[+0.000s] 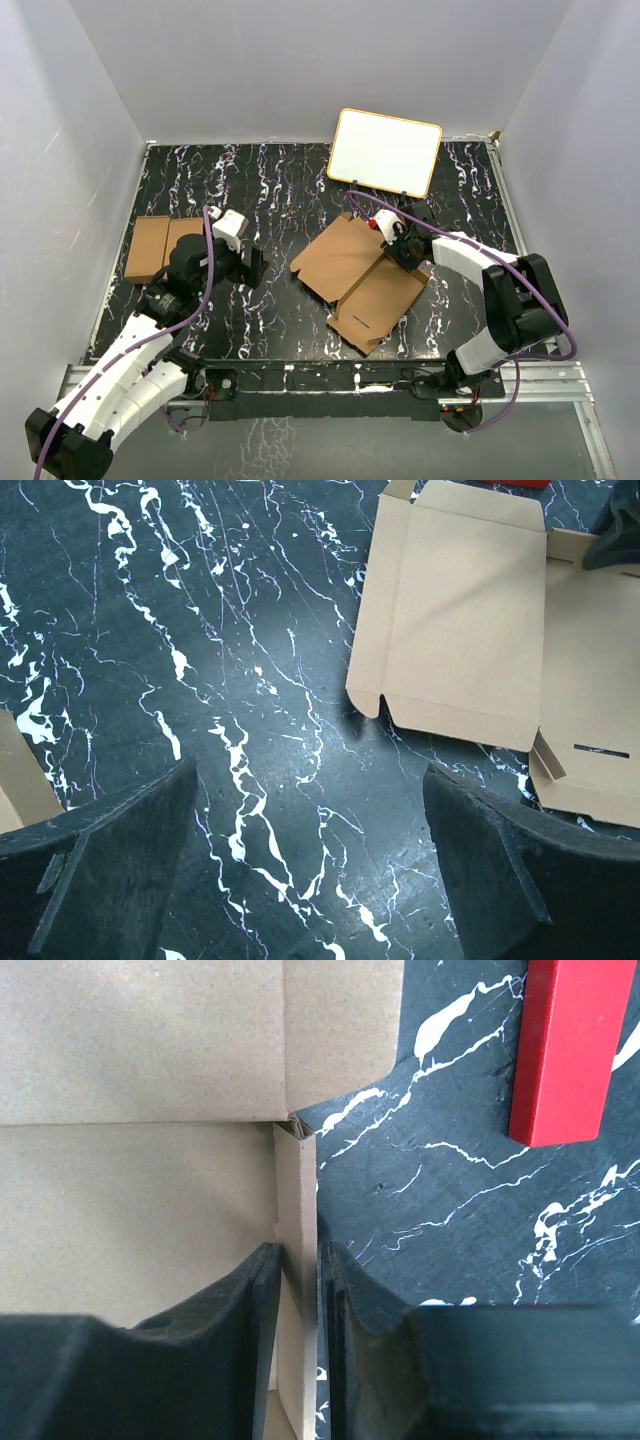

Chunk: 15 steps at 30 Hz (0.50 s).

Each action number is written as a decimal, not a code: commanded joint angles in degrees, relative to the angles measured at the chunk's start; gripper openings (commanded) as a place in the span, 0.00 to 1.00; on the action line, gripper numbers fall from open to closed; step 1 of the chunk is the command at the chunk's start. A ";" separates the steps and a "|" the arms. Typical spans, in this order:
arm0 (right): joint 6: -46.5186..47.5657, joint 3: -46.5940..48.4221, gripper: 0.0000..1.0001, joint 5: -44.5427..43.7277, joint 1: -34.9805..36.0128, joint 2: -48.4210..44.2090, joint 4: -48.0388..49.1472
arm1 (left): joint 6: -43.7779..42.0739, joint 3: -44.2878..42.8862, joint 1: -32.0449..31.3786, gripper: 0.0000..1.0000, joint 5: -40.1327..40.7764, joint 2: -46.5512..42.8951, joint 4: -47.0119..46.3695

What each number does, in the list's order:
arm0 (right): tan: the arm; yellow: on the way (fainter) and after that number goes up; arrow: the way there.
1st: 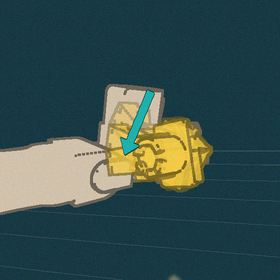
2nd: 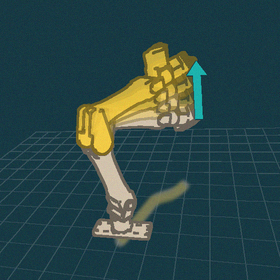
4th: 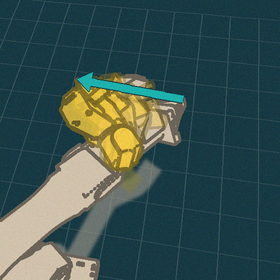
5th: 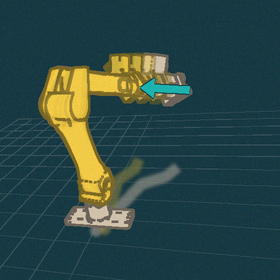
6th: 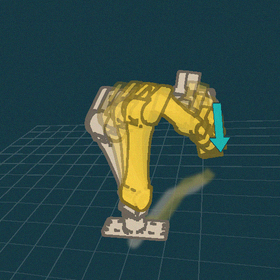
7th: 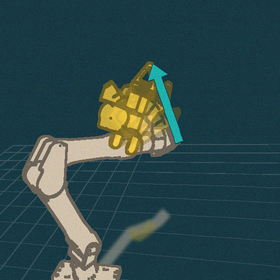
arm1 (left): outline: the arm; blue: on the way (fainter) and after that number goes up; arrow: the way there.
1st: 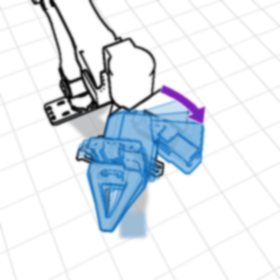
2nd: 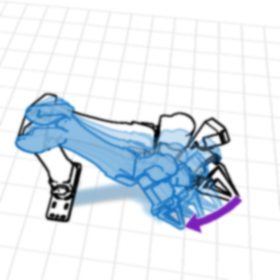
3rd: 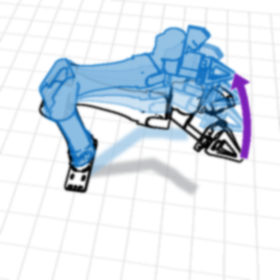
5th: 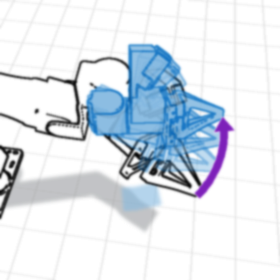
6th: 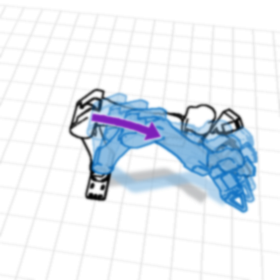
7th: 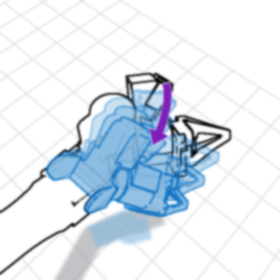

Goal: Fold the paper box

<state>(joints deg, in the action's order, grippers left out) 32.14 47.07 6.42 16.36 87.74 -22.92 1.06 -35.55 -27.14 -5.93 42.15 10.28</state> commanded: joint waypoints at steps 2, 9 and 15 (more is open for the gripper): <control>0.74 -0.20 0.10 -1.40 -0.46 0.55 1.21 | -0.53 0.24 0.07 0.92 0.50 -1.02 -1.05; -1.24 -1.58 0.08 -5.90 0.82 -0.62 5.00 | -0.48 0.26 0.06 0.92 0.45 -1.36 -0.97; -0.84 -0.41 0.30 -0.14 0.57 -0.99 2.07 | -0.49 0.28 0.07 0.92 0.61 -1.45 -0.97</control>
<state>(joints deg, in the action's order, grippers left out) 31.38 46.26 3.84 16.97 87.66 -20.86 1.06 -35.55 -27.14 -5.91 41.98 10.28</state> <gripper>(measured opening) 0.221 0.924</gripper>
